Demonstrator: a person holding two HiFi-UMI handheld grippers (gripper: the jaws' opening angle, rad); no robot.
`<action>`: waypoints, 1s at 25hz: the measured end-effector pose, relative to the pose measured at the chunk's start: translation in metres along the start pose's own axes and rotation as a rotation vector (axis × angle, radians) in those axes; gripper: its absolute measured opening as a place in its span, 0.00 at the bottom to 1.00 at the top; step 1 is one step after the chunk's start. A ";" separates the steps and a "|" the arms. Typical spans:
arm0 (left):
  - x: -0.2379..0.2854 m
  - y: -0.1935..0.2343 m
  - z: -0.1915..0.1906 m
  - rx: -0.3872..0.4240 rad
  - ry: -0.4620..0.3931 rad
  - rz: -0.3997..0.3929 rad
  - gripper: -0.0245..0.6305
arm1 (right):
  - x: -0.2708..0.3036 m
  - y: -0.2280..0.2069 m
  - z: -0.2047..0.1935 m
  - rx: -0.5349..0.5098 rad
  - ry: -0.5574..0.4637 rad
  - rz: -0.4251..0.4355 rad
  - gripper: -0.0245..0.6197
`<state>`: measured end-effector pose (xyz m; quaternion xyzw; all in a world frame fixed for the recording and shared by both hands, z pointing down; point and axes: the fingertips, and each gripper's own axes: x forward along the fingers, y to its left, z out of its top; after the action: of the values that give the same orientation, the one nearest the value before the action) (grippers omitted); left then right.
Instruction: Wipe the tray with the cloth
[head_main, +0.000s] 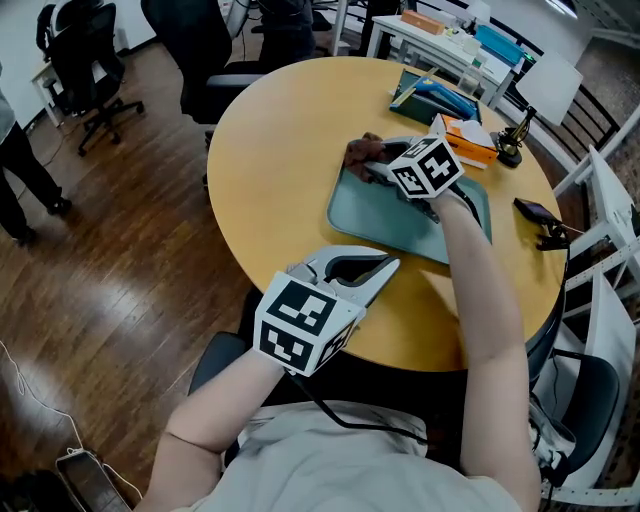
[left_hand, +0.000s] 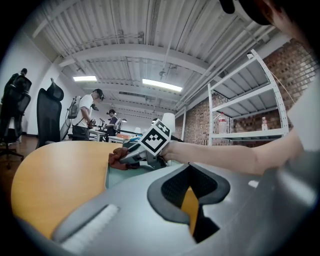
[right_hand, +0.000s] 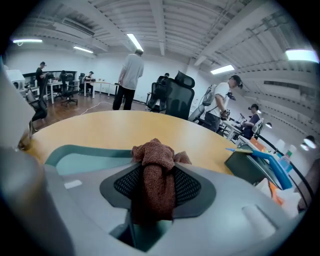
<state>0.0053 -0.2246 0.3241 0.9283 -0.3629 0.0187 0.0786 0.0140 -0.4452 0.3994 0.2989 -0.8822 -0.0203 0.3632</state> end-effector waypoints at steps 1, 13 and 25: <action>0.001 0.000 0.000 -0.001 0.001 0.000 0.04 | 0.002 -0.003 0.000 0.006 -0.002 -0.015 0.30; 0.003 -0.011 0.006 0.001 -0.007 -0.022 0.04 | -0.043 -0.022 -0.045 0.039 0.062 -0.081 0.30; 0.016 -0.031 0.011 0.016 -0.005 -0.055 0.04 | -0.136 -0.075 -0.141 0.225 0.086 -0.230 0.30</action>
<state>0.0381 -0.2142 0.3104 0.9386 -0.3373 0.0171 0.0709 0.2202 -0.4074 0.3989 0.4374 -0.8225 0.0502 0.3601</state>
